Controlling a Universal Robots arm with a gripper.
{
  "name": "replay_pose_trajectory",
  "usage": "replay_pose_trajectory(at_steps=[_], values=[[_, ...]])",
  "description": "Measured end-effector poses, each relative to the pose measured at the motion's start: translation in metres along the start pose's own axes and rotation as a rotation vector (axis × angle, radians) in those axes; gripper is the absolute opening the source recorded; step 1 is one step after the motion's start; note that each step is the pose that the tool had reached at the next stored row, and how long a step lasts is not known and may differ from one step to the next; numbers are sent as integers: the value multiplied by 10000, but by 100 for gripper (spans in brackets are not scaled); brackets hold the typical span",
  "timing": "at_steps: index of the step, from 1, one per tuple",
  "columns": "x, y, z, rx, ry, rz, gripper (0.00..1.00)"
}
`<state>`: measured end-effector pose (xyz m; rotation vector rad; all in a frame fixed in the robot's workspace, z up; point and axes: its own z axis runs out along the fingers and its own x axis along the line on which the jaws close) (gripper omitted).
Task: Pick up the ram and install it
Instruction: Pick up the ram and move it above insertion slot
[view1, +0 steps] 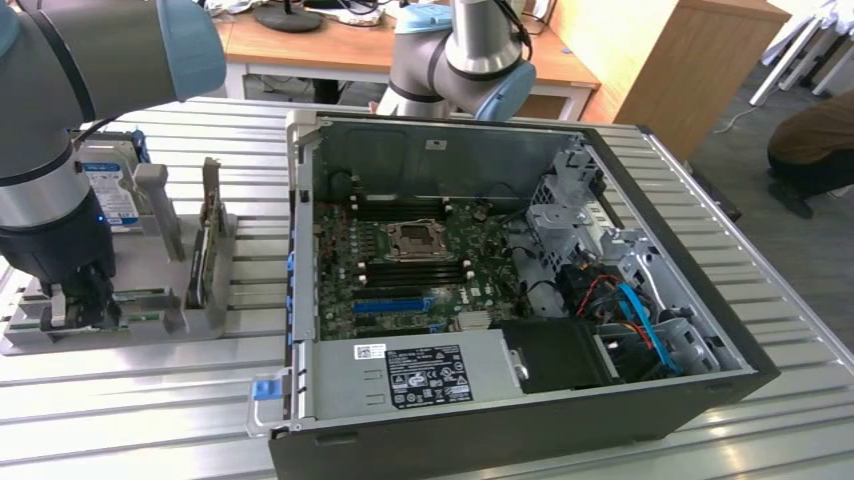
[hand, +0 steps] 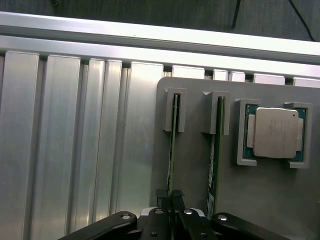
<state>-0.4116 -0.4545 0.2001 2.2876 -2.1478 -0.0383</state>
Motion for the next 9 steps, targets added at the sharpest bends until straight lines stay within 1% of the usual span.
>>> replay_pose_trajectory(at_steps=[1,2,9], values=[[0,0,0,0,0,0,14],[0,0,0,-1,0,-1,12],[0,0,0,0,0,-1,12]])
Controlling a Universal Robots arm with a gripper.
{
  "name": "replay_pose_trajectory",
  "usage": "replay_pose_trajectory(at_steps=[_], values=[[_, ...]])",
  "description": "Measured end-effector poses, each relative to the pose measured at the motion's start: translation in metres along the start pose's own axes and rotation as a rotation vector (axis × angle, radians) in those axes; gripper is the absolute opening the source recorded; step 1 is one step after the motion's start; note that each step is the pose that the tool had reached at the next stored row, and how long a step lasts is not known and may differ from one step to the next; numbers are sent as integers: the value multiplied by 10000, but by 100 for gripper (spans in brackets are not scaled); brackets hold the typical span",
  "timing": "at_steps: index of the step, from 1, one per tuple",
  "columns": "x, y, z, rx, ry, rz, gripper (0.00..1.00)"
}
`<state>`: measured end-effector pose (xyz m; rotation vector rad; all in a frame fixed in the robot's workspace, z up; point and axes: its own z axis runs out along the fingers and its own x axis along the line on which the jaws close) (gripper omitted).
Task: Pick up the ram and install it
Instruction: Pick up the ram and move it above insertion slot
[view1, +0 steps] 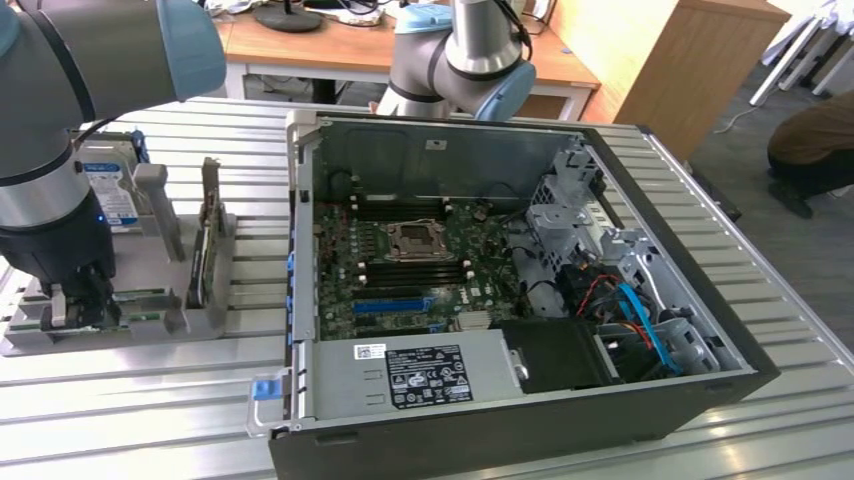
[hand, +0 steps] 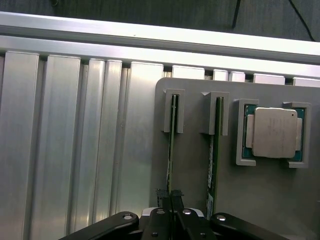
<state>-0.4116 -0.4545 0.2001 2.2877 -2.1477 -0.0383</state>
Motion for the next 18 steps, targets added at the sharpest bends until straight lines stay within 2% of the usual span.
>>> replay_pose_trajectory(at_steps=[10,18], values=[[0,0,0,1,-2,66,12],[0,0,0,5,-6,336,12]])
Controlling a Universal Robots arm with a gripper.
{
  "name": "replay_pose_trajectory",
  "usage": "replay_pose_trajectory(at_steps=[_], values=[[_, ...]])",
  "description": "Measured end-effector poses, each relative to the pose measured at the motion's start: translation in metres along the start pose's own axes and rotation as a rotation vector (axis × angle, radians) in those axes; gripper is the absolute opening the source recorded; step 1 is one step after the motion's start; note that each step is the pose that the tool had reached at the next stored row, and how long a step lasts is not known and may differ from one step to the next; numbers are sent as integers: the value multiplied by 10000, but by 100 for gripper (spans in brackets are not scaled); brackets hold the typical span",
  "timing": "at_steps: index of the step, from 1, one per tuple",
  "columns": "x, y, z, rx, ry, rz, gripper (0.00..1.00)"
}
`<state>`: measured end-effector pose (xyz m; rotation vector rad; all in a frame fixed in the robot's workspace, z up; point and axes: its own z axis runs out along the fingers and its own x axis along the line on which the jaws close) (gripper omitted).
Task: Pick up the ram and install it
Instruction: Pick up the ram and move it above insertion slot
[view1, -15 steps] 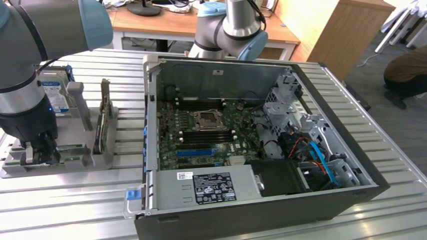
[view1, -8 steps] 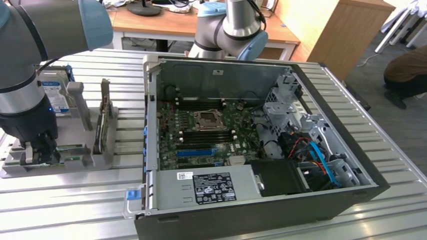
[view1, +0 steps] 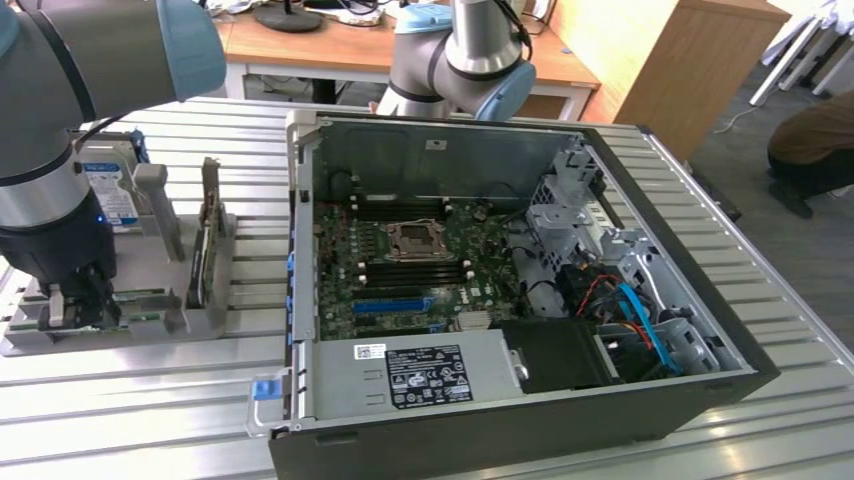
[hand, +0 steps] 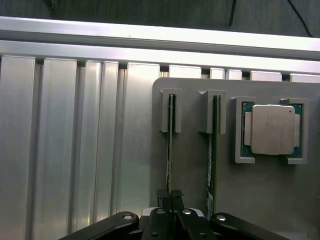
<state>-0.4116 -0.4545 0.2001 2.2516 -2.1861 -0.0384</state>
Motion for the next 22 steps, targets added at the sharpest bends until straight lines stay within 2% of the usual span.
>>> replay_pose_trajectory(at_steps=[8,22], values=[[0,1,-6,0,0,26,12],[-4,5,-240,-1,0,26,12]])
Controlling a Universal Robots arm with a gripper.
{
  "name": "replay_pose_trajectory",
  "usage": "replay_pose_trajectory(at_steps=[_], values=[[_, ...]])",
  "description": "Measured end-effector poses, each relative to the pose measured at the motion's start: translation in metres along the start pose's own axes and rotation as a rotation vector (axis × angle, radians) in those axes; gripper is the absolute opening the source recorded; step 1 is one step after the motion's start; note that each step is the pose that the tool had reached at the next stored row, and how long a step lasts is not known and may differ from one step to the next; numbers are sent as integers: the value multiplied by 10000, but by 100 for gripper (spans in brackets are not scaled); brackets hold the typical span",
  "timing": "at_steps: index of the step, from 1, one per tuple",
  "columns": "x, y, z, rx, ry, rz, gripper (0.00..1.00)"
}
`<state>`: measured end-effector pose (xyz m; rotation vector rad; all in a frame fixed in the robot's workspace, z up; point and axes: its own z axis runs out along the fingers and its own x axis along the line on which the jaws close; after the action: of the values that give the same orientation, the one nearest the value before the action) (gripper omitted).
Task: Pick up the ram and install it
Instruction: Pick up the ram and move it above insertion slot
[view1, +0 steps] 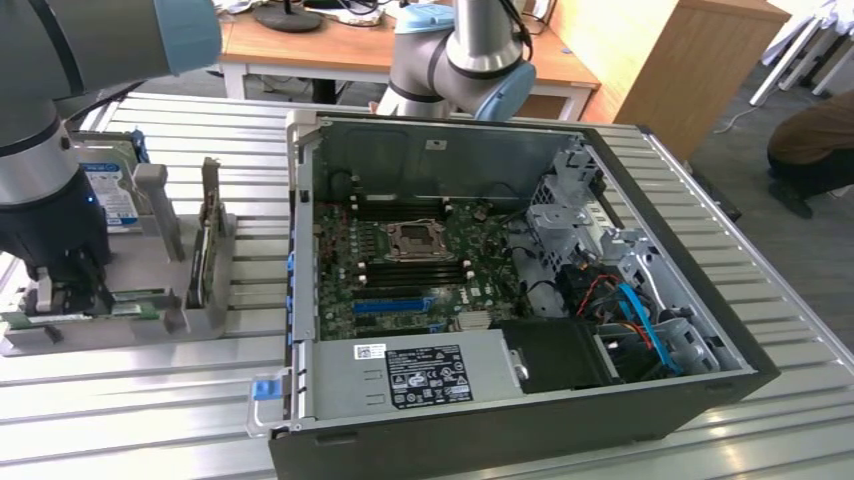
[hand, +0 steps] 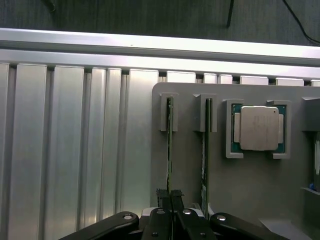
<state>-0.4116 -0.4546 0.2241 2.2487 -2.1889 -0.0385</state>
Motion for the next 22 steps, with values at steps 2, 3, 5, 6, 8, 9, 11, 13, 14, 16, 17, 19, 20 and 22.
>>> replay_pose_trajectory(at_steps=[2,3,5,6,8,9,11,13,14,16,17,19,20,22], values=[[-1,0,-31,0,2,0,12],[-1,1,-45,0,3,0,12],[-1,1,-74,-1,6,0,12],[-1,1,-86,0,8,0,12],[-1,2,-115,0,15,-1,12],[-2,2,-132,-1,18,0,12],[-3,3,-168,-1,22,1,12],[-3,4,-206,-1,25,0,12],[-3,4,-223,-1,27,0,12],[-4,5,-258,-2,32,1,12],[-4,5,-275,-1,31,0,12],[-5,6,-309,-1,32,0,12],[-5,6,-325,-1,33,1,12],[-5,7,-353,-2,34,1,12]])
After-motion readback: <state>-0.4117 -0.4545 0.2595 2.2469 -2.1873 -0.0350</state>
